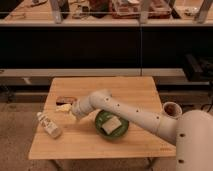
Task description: Place the bottle in the ceramic bowl
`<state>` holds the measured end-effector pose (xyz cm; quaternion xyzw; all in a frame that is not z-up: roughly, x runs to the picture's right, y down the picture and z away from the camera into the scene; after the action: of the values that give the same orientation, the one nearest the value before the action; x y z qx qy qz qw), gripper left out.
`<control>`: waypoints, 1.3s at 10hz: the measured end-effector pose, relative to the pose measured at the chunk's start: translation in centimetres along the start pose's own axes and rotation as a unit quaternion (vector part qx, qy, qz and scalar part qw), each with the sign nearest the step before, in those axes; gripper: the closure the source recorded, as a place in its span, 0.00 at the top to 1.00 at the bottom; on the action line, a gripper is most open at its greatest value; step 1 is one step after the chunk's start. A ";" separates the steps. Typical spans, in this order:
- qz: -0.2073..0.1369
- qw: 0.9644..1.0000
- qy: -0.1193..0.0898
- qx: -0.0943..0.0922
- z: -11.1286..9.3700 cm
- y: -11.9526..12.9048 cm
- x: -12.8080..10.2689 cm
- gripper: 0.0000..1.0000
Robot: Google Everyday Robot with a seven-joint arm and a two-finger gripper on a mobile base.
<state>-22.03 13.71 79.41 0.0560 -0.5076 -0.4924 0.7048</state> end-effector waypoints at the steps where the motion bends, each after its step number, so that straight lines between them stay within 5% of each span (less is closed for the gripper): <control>1: -0.030 0.999 -0.010 -0.007 0.2 -0.7 -0.1 0.80; 2: -0.073 0.997 -0.029 -0.017 0.7 -1.9 -0.5 0.80; 5: -0.194 0.976 -0.060 -0.081 2.4 -3.7 -0.3 0.80; 6: -0.232 0.964 -0.056 -0.117 2.9 -3.8 0.4 0.80; 10: -0.313 0.931 -0.024 -0.187 4.9 -3.8 1.8 0.80; 12: -0.329 0.922 -0.030 -0.200 6.0 -3.6 0.7 0.80; 13: -0.330 0.921 -0.048 -0.201 6.8 -3.4 -0.7 0.80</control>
<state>-29.40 15.36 80.22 0.0534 -0.3843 -0.7908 0.4735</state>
